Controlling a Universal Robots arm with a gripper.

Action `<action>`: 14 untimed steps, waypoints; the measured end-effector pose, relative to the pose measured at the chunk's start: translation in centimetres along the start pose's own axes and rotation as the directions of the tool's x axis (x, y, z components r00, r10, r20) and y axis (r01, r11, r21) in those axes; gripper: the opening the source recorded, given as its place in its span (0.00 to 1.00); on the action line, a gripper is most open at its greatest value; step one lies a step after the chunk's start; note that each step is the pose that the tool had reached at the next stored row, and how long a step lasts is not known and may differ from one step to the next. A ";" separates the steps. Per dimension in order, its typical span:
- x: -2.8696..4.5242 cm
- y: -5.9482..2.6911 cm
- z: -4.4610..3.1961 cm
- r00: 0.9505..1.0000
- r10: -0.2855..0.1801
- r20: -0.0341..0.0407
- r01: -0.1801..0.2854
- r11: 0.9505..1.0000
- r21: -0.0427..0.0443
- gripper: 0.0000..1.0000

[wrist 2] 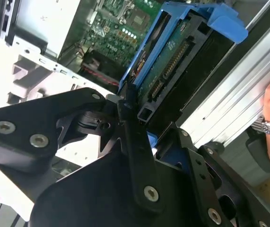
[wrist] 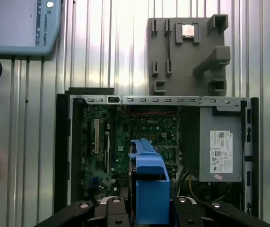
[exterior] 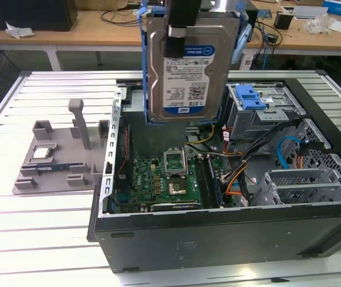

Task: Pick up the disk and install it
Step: 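Pick up the disk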

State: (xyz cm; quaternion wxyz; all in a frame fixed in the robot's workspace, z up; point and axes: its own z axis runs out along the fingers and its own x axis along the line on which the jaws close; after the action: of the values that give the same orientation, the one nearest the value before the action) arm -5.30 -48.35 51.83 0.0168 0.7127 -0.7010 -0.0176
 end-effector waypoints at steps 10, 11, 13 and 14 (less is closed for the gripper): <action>1.10 -3.40 -0.15 1.000 0.000 0.000 0.000 1.000 -0.001 0.36; 1.22 -3.68 -0.15 1.000 0.000 0.000 0.000 1.000 -0.001 0.36; 1.46 -4.24 -0.18 1.000 0.000 0.000 0.000 1.000 -0.002 0.36; 1.55 -4.45 -0.19 1.000 0.000 0.000 0.000 1.000 -0.002 0.36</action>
State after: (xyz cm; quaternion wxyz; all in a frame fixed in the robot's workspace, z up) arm -0.82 -49.83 51.80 0.0174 0.7127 -0.7010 -0.0182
